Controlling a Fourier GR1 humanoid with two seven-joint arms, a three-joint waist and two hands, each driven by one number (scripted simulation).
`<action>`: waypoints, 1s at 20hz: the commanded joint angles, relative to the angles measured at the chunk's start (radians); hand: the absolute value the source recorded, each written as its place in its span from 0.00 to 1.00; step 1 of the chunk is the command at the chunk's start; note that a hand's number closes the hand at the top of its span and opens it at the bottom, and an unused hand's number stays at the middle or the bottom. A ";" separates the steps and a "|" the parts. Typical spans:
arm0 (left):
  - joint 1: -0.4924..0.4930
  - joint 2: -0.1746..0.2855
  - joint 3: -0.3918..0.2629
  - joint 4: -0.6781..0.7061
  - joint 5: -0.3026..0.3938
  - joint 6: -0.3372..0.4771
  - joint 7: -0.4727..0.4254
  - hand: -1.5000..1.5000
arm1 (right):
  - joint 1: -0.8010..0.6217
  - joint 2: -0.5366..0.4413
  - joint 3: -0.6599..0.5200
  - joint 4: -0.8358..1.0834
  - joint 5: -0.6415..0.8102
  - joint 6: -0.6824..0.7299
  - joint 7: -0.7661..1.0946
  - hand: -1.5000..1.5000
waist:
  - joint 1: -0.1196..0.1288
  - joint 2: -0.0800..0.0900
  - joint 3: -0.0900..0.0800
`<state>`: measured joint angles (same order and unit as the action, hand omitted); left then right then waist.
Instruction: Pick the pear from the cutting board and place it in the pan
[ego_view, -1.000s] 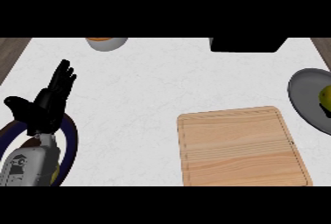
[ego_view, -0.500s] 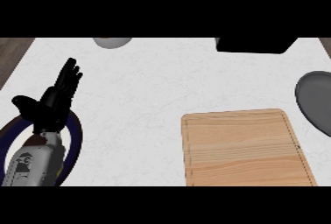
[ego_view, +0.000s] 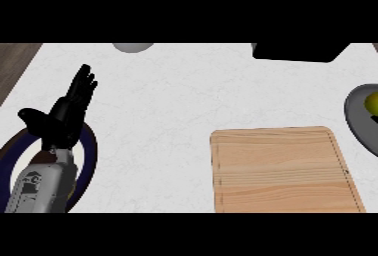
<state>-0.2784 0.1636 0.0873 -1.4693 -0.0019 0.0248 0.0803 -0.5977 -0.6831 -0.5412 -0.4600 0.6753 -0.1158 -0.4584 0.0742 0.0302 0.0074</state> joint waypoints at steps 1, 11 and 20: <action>-0.022 -0.012 -0.004 0.018 -0.004 0.011 -0.001 0.50 | -0.047 -0.009 0.001 0.140 -0.023 0.176 -0.001 0.00 | -0.002 0.003 0.001; 0.011 -0.011 0.005 -0.006 -0.007 0.020 0.004 0.50 | -0.062 -0.048 -0.108 0.227 -0.117 0.179 -0.234 0.00 | -0.018 -0.007 0.001; 0.044 0.018 0.036 -0.014 0.001 0.014 -0.003 0.50 | 0.049 -0.192 -0.256 0.303 -0.291 0.555 -0.359 0.00 | -0.059 -0.020 -0.002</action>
<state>-0.2514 0.1614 0.1002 -1.4754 -0.0133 0.0485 0.0858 -0.6062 -0.8014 -0.7562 -0.1857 0.4363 0.2606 -0.7571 0.0304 0.0151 0.0064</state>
